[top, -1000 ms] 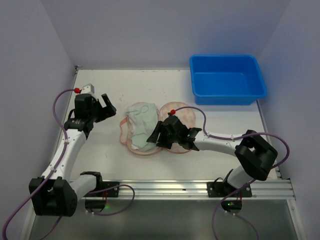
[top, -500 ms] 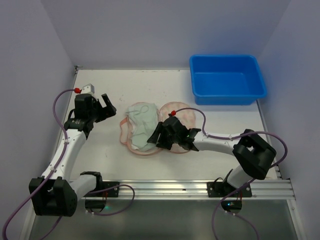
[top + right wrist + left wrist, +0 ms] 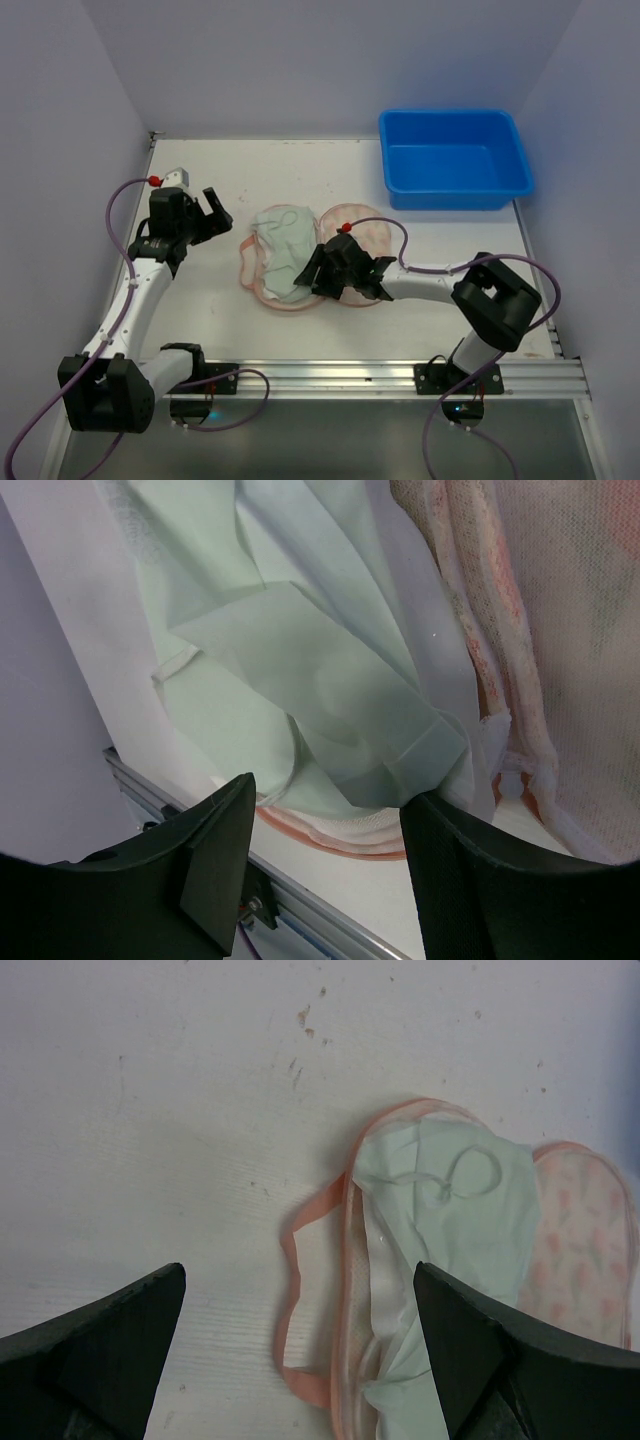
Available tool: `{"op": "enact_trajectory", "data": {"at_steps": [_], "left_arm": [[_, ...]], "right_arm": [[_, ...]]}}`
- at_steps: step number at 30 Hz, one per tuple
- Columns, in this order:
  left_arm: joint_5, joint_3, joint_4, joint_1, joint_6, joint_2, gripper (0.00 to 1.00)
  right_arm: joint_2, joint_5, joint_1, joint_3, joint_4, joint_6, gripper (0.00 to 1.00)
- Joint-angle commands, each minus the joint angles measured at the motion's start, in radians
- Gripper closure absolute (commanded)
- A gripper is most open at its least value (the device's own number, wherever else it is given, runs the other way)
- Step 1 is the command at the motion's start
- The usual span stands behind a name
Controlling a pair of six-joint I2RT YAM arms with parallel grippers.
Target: Unzip the laundry bag and remove the bra
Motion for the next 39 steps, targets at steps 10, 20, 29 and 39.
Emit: {"op": "enact_trajectory", "data": {"at_steps": [10, 20, 29, 39], "left_arm": [[0.007, -0.01, 0.047, 0.012, 0.025, -0.008, 0.0], [0.012, -0.013, 0.047, 0.012, 0.025, -0.008, 0.0], [0.01, -0.013, 0.047, 0.012, 0.026, -0.011, 0.0], [0.008, -0.013, 0.047, 0.012, 0.026, -0.012, 0.0]], "right_arm": [[0.013, 0.014, -0.023, -0.008, 0.018, 0.024, 0.42], [0.031, 0.031, -0.023, 0.013, 0.02, -0.007, 0.87], [-0.101, 0.034, -0.023, 0.073, -0.058, -0.151, 1.0], [-0.282, -0.049, -0.048, 0.362, -0.279, -0.387, 1.0]]}}
